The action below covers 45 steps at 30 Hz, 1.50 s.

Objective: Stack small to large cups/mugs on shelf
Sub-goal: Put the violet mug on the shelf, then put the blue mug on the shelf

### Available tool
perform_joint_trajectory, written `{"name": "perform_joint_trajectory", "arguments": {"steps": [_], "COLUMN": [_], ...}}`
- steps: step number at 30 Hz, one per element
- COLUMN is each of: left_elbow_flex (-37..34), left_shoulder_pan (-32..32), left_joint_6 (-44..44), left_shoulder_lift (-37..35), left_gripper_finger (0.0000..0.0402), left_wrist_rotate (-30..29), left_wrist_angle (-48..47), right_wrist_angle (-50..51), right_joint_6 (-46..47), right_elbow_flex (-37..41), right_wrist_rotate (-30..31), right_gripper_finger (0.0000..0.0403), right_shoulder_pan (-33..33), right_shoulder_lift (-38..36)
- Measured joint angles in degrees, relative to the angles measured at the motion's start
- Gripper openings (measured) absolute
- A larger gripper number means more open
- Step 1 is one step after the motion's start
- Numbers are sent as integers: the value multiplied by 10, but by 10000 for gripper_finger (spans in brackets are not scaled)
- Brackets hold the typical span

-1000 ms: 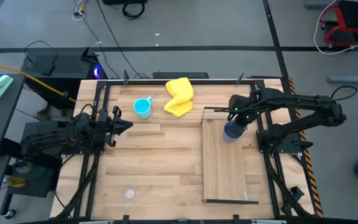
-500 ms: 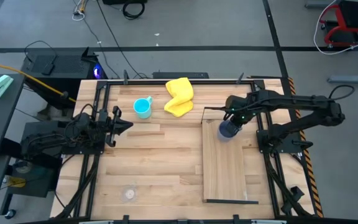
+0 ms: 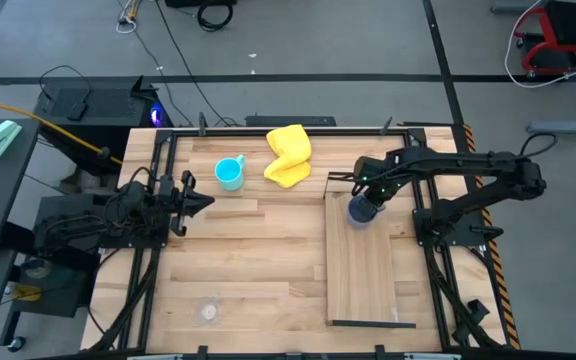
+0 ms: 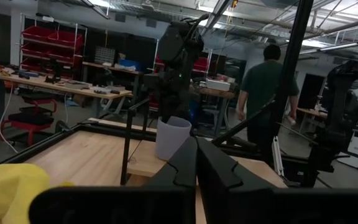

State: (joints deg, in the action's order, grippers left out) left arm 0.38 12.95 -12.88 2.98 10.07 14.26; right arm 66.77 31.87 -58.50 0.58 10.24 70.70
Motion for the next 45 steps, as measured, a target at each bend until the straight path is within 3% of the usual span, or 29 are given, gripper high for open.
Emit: {"name": "perform_joint_trajectory", "arguments": {"steps": [7, 15, 24, 34, 41, 45], "left_elbow_flex": [0, 0, 0, 0, 0, 0], "left_shoulder_pan": [0, 0, 0, 0, 0, 0], "left_joint_6": [0, 0, 0, -20, -61, 15], "left_shoulder_lift": [0, 0, 0, 0, 4, 4], "left_gripper_finger": [18, 15, 29, 21, 35, 28], "left_wrist_rotate": [0, 0, 0, -3, -122, -155], "left_wrist_angle": [0, 0, 0, -1, -9, 29], "right_wrist_angle": [-1, -1, -1, 11, 11, 3], "right_joint_6": [-1, -1, -1, 19, 31, 25], "right_elbow_flex": [0, -1, -1, -1, -1, -1], "right_wrist_rotate": [7, 7, 7, 6, 6, 7], "right_gripper_finger": [16, 58, 70, 73, 74, 74], "right_shoulder_pan": [1, 1, 1, 1, 1, 1], "right_shoulder_lift": [2, 2, 1, -57, -122, -152]}}
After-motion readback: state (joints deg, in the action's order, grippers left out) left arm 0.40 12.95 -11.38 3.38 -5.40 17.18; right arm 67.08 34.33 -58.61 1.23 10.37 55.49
